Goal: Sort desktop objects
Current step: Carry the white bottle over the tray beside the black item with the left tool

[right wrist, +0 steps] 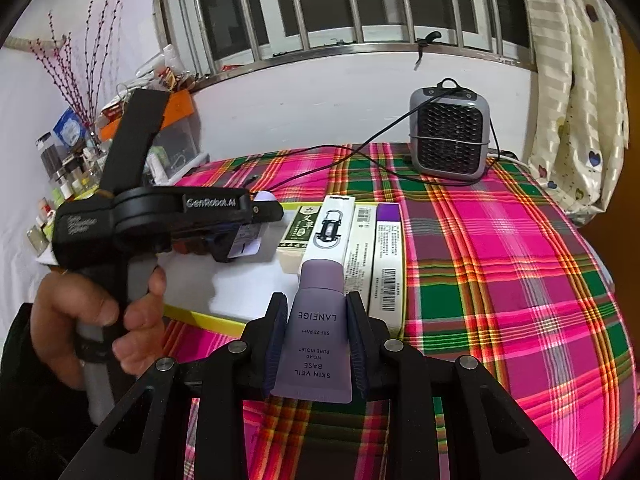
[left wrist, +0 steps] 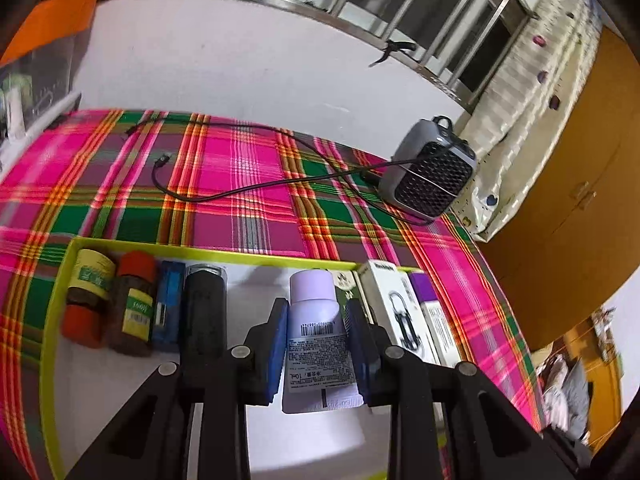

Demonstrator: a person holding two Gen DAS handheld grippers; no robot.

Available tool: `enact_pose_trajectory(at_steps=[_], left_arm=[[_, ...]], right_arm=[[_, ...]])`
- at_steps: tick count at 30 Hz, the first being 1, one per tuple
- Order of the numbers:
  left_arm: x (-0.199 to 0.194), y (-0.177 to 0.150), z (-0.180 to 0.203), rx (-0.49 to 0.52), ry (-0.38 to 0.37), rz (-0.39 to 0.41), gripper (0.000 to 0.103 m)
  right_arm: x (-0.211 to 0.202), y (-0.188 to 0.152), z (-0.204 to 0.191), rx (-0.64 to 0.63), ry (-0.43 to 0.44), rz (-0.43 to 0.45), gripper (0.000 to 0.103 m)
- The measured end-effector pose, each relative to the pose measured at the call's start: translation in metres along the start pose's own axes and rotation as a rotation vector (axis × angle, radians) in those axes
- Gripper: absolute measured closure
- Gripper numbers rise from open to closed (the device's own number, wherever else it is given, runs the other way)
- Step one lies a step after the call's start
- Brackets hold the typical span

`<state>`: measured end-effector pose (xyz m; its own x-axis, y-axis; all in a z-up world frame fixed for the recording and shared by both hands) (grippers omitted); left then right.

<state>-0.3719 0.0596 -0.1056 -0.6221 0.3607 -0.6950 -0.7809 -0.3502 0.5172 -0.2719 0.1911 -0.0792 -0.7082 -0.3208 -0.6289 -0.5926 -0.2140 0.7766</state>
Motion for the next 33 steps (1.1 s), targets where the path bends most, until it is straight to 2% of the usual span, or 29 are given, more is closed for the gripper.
enact_pose_trajectory(at_steps=[14, 25, 33], left_arm=[[0.028, 0.005, -0.007, -0.105, -0.057, -0.034, 0.073], [0.030, 0.009, -0.008, -0.118, -0.087, -0.033, 0.073], [0.015, 0.009, -0.007, -0.108, -0.100, -0.036, 0.073]], right_arm=[[0.002, 0.000, 0.007, -0.008, -0.028, -0.015, 0.072], [0.004, 0.000, 0.000, -0.031, -0.042, -0.034, 0.072], [-0.001, 0.005, -0.006, -0.056, -0.058, -0.035, 0.072]])
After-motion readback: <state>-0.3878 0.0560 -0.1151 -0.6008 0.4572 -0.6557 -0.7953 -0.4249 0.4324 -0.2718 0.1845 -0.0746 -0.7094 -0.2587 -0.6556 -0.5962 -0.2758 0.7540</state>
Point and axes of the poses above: each gripper's, at about its wrist camera, not at the fingertips, and x roughly the way its jaws point, z to its right, y to its top, the point moved 9 cm from there along x, roughly the way its jaws point, and after that the axes turned 9 degrees about -x, right-handed, at the moved point
